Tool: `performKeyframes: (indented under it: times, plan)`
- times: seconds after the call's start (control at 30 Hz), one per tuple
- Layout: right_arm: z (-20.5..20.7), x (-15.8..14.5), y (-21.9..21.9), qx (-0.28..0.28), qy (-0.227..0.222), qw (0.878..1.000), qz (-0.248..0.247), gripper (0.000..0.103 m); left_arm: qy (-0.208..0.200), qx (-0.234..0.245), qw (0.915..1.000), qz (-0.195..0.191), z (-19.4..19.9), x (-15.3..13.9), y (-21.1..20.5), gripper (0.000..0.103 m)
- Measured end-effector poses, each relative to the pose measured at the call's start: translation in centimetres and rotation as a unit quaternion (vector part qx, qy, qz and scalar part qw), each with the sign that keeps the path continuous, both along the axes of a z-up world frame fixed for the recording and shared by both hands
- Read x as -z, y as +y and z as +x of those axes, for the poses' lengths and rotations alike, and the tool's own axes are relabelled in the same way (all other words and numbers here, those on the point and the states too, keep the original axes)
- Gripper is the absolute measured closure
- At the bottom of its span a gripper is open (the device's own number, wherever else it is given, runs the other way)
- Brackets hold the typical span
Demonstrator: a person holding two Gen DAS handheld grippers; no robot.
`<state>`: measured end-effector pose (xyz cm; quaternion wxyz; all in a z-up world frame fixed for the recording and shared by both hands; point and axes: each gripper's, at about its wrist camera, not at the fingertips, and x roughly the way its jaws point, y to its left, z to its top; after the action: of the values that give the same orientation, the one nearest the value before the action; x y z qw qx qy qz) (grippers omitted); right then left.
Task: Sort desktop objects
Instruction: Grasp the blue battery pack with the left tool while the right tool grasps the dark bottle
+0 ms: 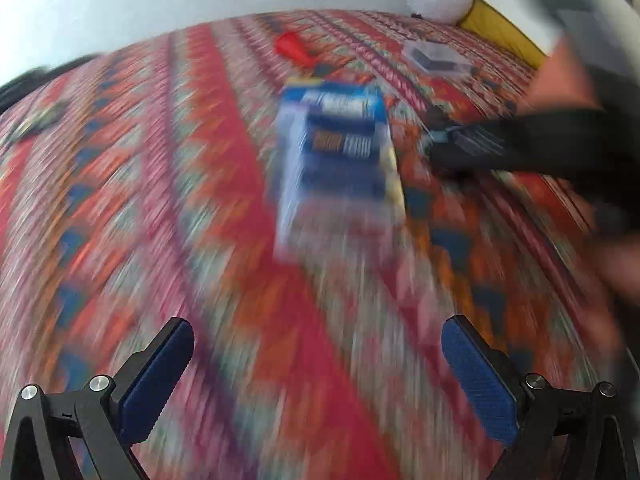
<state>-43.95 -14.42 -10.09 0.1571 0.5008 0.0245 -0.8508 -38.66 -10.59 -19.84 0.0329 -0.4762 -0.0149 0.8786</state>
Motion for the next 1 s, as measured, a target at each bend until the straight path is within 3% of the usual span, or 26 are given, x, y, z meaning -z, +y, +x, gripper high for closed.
performKeyframes:
  times: [0.13, 0.17, 0.2, 0.27, 0.5, 0.63, 0.87, 1.0]
  plan:
    - [0.0, -1.8, 2.4, 0.002, 0.036, 0.999, -0.02, 0.077, 0.004, -0.01, 0.9994, -0.033, -7.6, 1.1, 2.3, 0.002]
    - [0.1, -2.1, 3.0, 0.0, 0.039, 0.999, -0.029, 0.077, 0.004, -0.011, 0.9996, -0.027, -8.7, 1.1, 2.3, 0.007]
    - [0.5, -2.5, 3.4, 0.0, 0.04, 0.999, -0.037, 0.077, 0.005, -0.009, 0.9996, -0.025, -9.0, 0.9, 2.3, 0.026]
    - [1.8, -3.5, 4.0, 0.0, 0.04, 0.998, -0.05, 0.077, 0.004, -0.002, 0.9998, -0.022, -8.0, 0.2, 2.2, 0.027]
    - [11.6, -7.4, 5.8, -0.055, 0.048, 0.994, -0.081, 0.077, -0.002, -0.025, 0.9997, -0.005, 7.8, -1.2, -1.2, 0.026]
    - [18.5, -8.0, 6.5, -0.091, 0.037, 0.992, -0.08, 0.078, 0.013, -0.037, 0.9992, -0.01, 16.5, -4.2, -2.6, 0.026]
    - [30.6, -8.2, 8.6, -0.122, 0.011, 0.99, -0.073, 0.077, 0.057, -0.042, 0.9972, -0.022, 28.1, -9.4, -3.2, 0.026]
    - [36.1, -8.7, 10.8, -0.126, 0.014, 0.989, -0.076, 0.077, 0.081, -0.026, 0.9961, -0.026, 33.4, -11.9, -1.6, 0.026]
